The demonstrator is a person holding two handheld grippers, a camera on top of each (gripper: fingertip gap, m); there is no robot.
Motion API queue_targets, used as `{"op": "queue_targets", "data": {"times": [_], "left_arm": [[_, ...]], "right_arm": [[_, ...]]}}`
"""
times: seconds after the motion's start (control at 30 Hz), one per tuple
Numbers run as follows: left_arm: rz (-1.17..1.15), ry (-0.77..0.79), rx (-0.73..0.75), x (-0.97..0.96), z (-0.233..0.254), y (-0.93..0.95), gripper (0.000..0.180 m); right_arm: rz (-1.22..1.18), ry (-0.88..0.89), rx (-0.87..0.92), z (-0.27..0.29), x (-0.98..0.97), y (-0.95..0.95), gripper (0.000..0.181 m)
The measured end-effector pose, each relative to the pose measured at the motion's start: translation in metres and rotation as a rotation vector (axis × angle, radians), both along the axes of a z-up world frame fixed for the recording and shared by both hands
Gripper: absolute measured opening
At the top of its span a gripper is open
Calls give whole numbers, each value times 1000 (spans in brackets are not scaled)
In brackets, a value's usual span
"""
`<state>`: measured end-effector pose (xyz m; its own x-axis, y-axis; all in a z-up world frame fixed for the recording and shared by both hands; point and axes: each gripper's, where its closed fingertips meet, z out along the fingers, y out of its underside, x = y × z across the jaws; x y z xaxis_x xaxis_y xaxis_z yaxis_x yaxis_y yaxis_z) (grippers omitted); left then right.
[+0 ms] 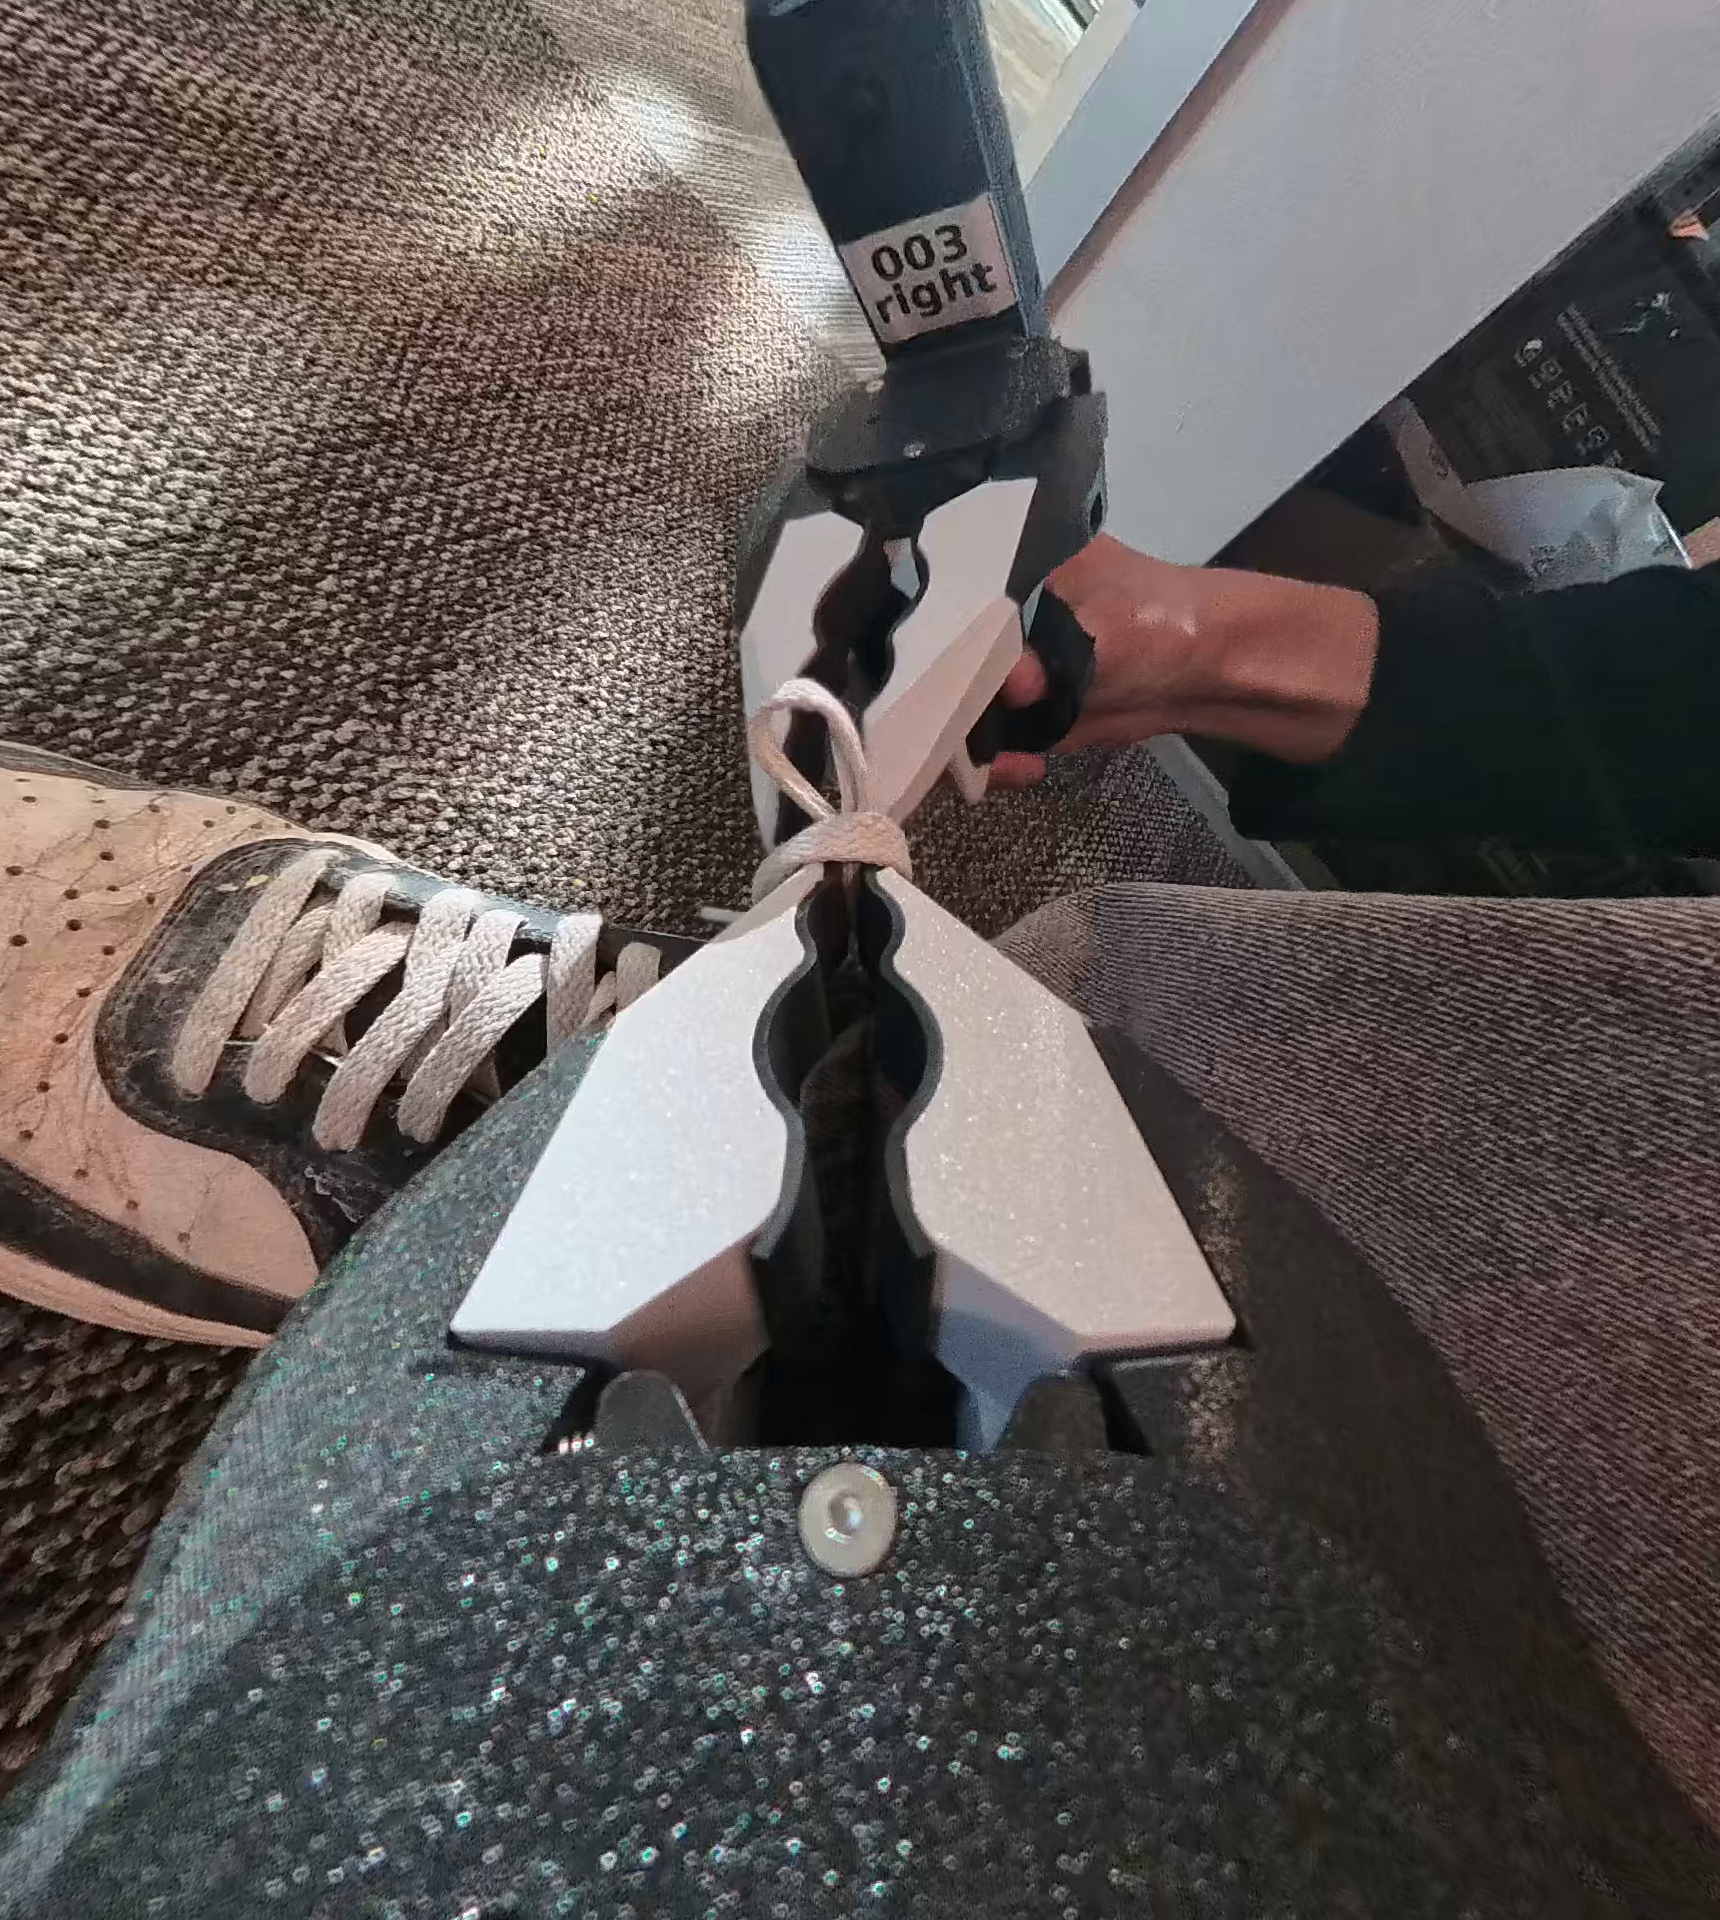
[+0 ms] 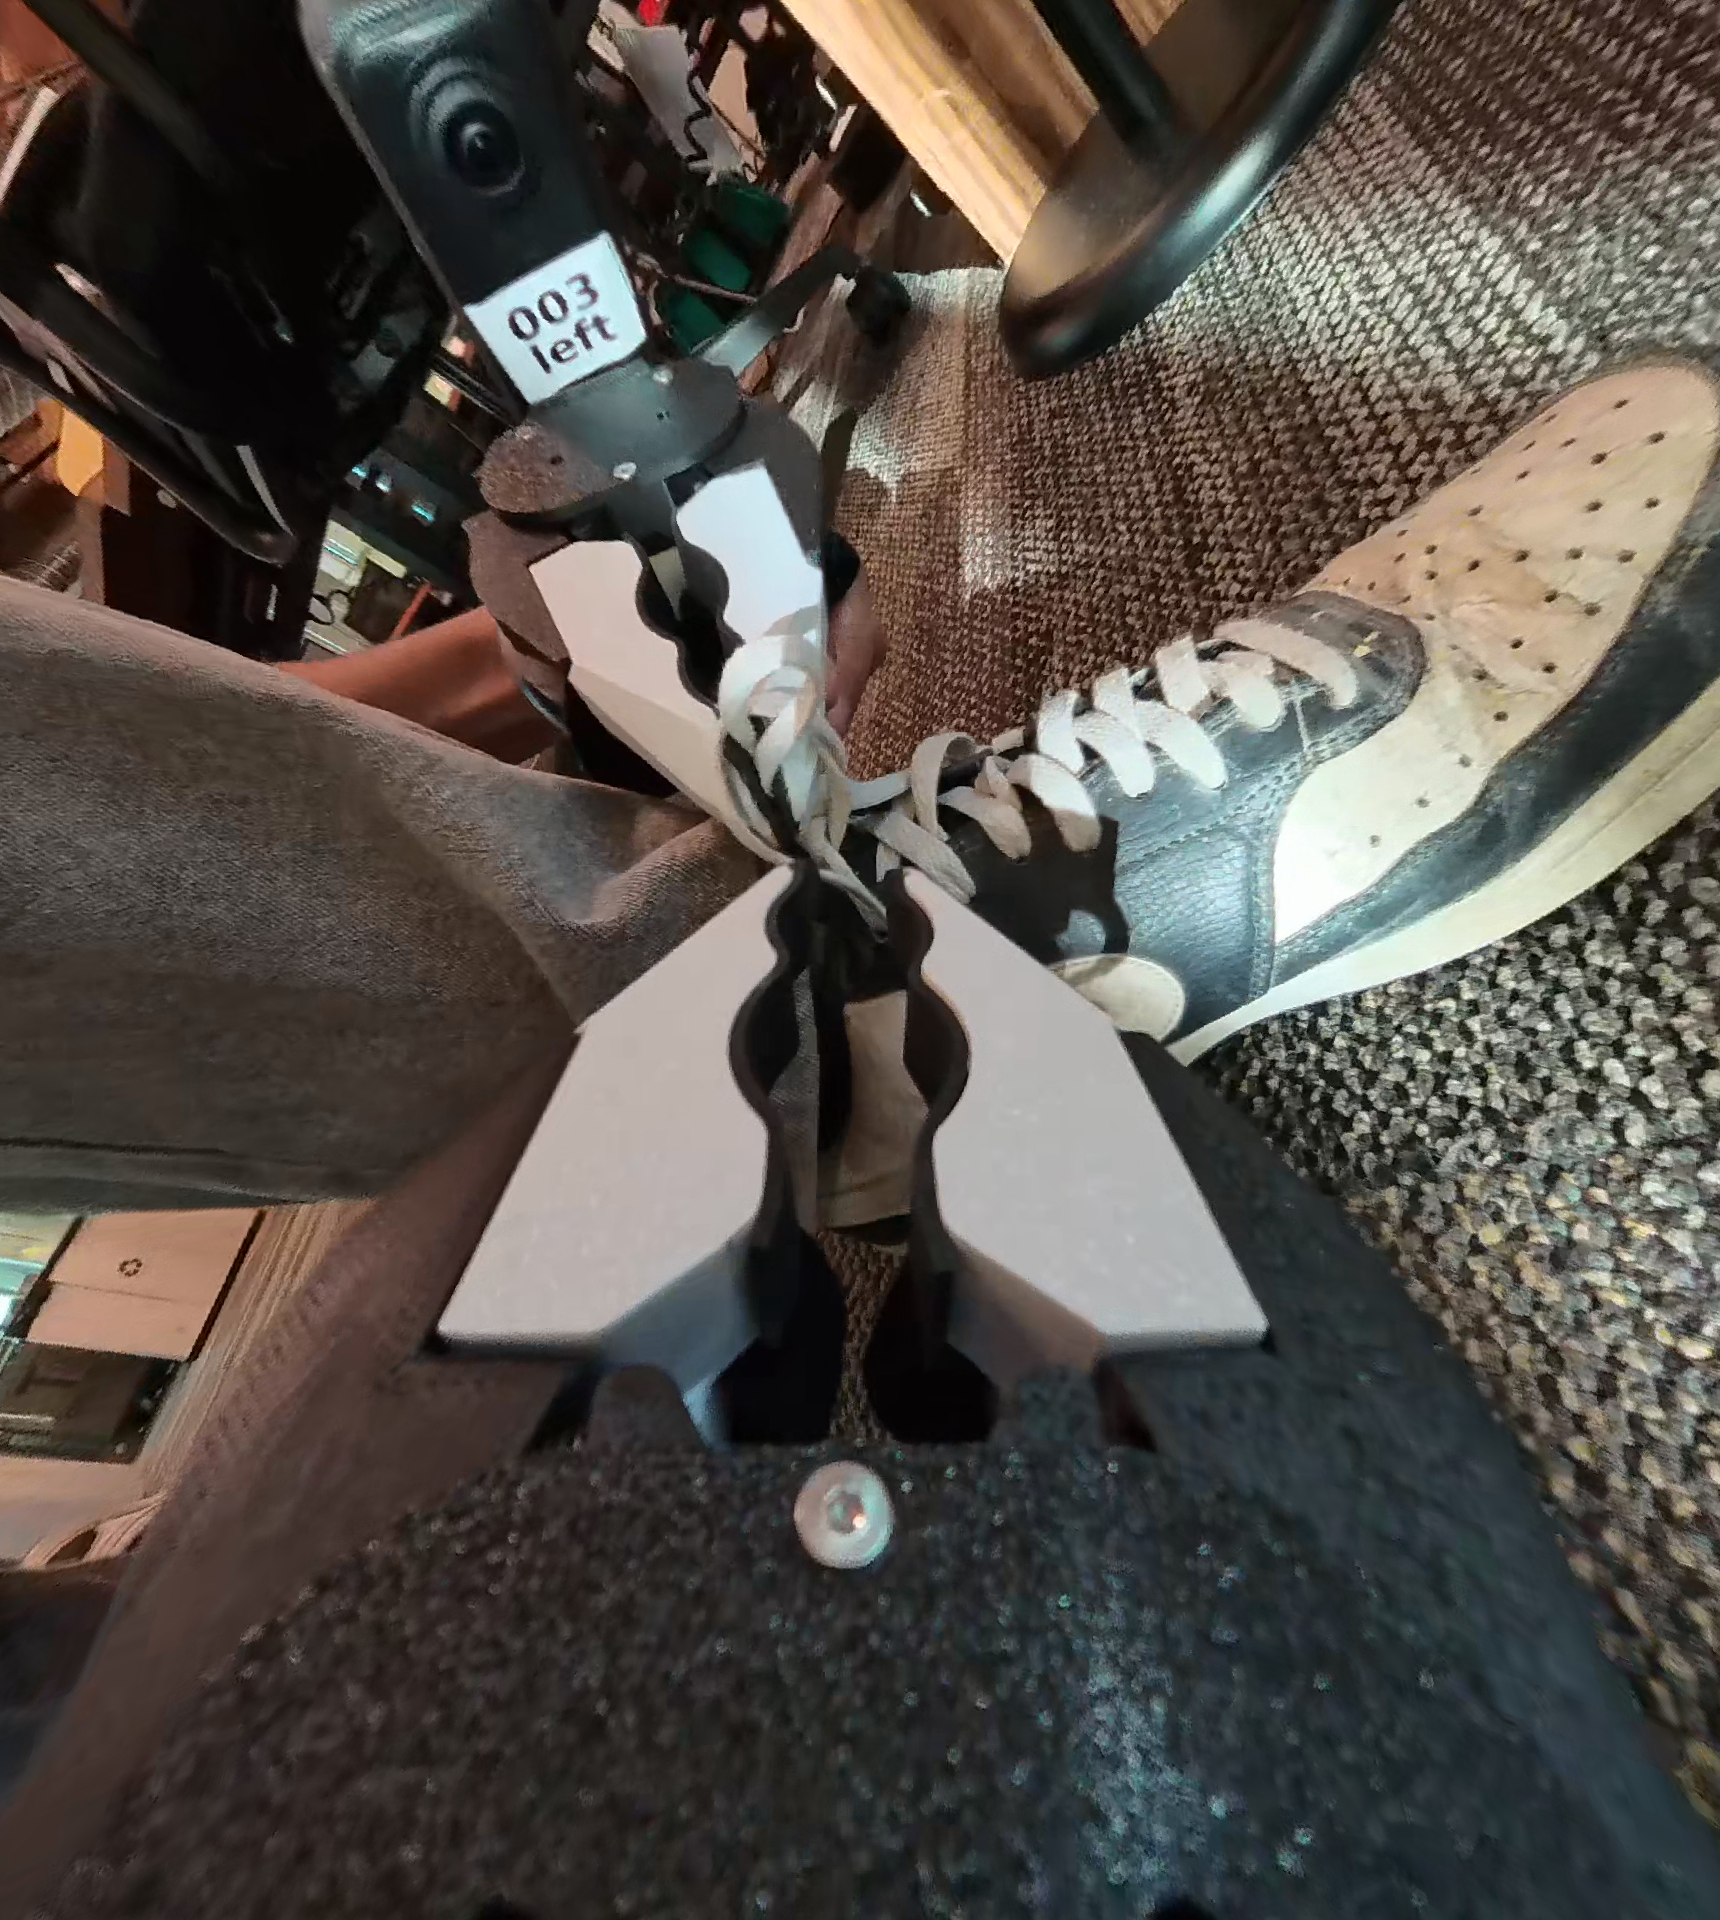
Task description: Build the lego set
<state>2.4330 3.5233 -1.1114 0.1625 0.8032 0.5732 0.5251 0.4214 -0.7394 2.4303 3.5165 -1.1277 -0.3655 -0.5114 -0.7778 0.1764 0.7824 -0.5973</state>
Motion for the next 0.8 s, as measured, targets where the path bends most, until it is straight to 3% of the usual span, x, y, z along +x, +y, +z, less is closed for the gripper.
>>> {"op": "queue_targets", "data": {"times": [0.03,0.8], "left_arm": [[-5,-3,-4,1,0,0,0],[-47,-44,-30,9,-4,2,0]], "right_arm": [[-3,-2,4,-1,3,-1,13],[-83,11,-46,-9,21,-7,10]]}}
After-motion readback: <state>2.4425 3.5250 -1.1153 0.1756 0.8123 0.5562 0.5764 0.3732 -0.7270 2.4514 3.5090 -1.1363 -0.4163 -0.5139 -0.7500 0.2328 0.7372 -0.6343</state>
